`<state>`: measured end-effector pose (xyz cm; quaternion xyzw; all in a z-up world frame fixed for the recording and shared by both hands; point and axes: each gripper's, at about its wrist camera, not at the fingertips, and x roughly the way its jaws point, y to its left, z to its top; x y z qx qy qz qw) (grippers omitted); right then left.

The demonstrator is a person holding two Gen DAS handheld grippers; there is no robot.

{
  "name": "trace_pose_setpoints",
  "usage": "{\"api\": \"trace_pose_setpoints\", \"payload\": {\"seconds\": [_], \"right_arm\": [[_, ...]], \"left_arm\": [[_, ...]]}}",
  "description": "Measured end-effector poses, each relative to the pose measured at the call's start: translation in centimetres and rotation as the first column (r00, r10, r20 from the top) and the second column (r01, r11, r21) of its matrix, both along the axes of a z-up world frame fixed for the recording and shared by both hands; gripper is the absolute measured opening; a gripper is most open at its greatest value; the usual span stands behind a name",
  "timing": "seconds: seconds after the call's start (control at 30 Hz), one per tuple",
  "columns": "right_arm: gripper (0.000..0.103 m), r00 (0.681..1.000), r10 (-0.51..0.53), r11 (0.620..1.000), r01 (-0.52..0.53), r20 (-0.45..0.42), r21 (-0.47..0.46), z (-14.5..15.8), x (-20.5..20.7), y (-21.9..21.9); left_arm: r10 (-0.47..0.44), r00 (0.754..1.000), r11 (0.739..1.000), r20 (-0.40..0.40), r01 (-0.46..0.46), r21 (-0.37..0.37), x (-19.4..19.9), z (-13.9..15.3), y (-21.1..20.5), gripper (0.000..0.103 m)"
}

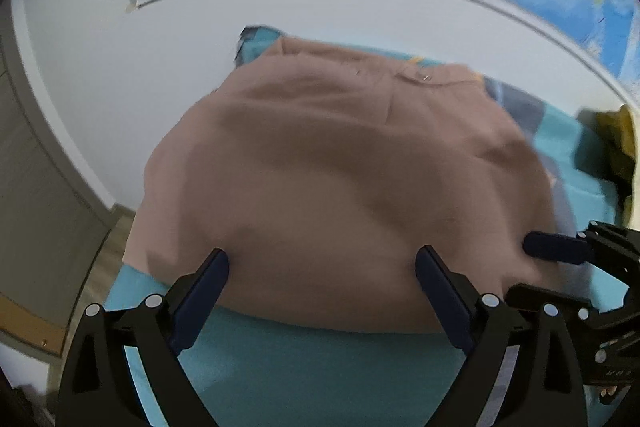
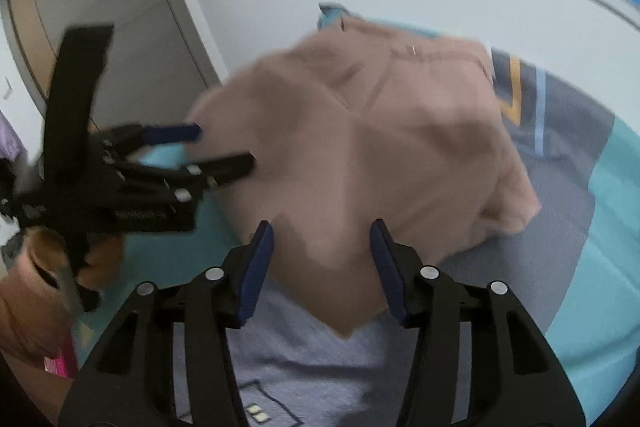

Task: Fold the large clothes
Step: 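Release the jacket and withdraw the right gripper from the folded bundle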

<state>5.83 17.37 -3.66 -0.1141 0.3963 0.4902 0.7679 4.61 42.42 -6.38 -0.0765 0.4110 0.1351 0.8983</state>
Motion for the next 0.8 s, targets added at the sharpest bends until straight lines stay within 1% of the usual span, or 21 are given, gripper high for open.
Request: {"api": "trace_pose_setpoints", "payload": {"seconds": [0.2,0.3,0.43,0.5,0.53,0.57,0.8], "right_arm": [[0.05,1.0,-0.012,1.0,0.012,0.016,0.006,0.4,-0.7,-0.6],[0.051,1.0,-0.012,1.0,0.012,0.017,0.016,0.9,-1.4,-1.8],[0.054,1.0,-0.023,0.999,0.023,0.011,0.034,1.6,-1.3,-2.4],[0.056,0.999,-0.031,0.999,0.031,0.015,0.041,2.0,-1.3,-2.9],[0.06,0.999,-0.037,0.998,0.036,0.016,0.046,2.2,-1.3,-3.3],[0.062,0.999,-0.04,0.998,0.039,0.011,0.049,2.4,-1.3,-3.5],[0.062,0.998,-0.06,0.995,0.058,0.022,0.075,3.6,-1.4,-4.7]], "left_arm": [[0.019,1.0,1.0,0.019,-0.019,-0.01,-1.1,0.5,-0.2,0.091],[0.026,0.999,1.0,0.041,-0.026,0.006,-1.9,1.2,-0.6,0.091],[0.035,0.997,0.999,0.073,-0.037,0.023,-3.0,2.3,-1.1,0.092],[0.037,0.995,0.999,0.088,-0.04,0.03,-3.5,2.8,-1.4,0.093],[0.036,0.995,0.999,0.095,-0.04,0.033,-3.7,3.0,-1.5,0.096],[0.036,0.994,0.998,0.103,-0.04,0.039,-4.1,3.3,-1.8,0.096],[0.022,0.991,0.996,0.134,-0.034,0.087,-5.2,4.5,-3.6,0.096]]}}
